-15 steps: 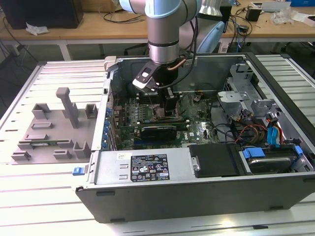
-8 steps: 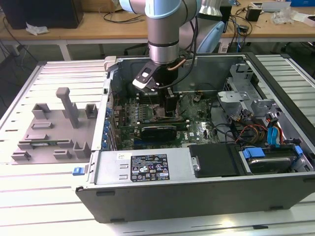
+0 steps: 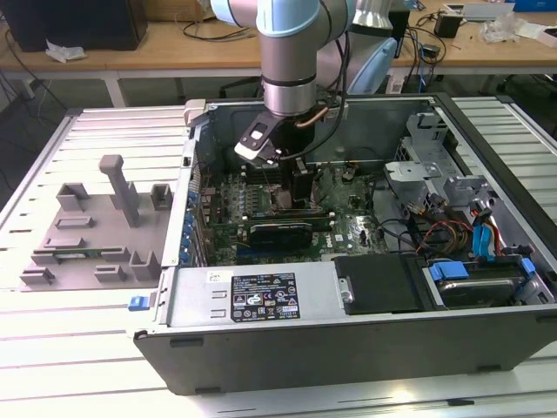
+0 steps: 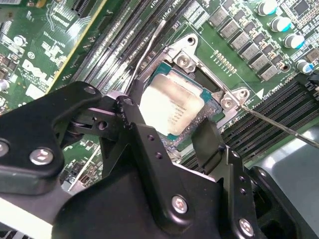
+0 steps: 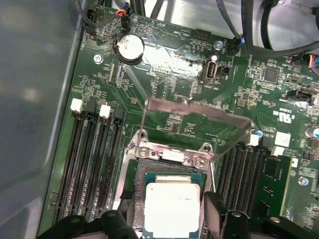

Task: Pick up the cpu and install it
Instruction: 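Place the cpu into insertion slot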

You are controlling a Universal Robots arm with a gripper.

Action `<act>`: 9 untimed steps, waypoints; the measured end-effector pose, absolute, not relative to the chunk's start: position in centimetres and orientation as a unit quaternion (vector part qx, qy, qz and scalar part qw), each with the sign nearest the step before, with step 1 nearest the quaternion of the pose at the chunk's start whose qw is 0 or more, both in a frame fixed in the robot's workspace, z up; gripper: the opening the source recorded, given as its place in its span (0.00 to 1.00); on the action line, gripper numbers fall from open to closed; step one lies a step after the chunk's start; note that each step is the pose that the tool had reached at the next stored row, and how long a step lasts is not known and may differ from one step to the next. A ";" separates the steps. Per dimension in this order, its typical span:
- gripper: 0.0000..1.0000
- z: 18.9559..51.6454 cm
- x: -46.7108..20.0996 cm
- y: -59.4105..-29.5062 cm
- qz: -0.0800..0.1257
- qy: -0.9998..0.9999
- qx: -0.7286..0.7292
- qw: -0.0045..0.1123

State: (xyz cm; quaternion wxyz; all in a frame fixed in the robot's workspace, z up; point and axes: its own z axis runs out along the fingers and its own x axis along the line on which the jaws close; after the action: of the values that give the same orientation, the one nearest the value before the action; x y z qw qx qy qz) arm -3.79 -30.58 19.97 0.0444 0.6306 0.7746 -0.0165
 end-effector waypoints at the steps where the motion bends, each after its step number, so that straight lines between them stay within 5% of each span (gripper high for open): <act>1: 0.67 19.9 -3.8 -30.6 -0.014 0.775 0.631 0.042; 9: 0.67 19.7 -3.8 -30.6 -0.008 0.776 0.630 0.037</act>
State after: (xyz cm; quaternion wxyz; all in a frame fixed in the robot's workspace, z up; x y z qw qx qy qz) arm -3.82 -30.58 19.71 0.0370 0.6296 0.7760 -0.0075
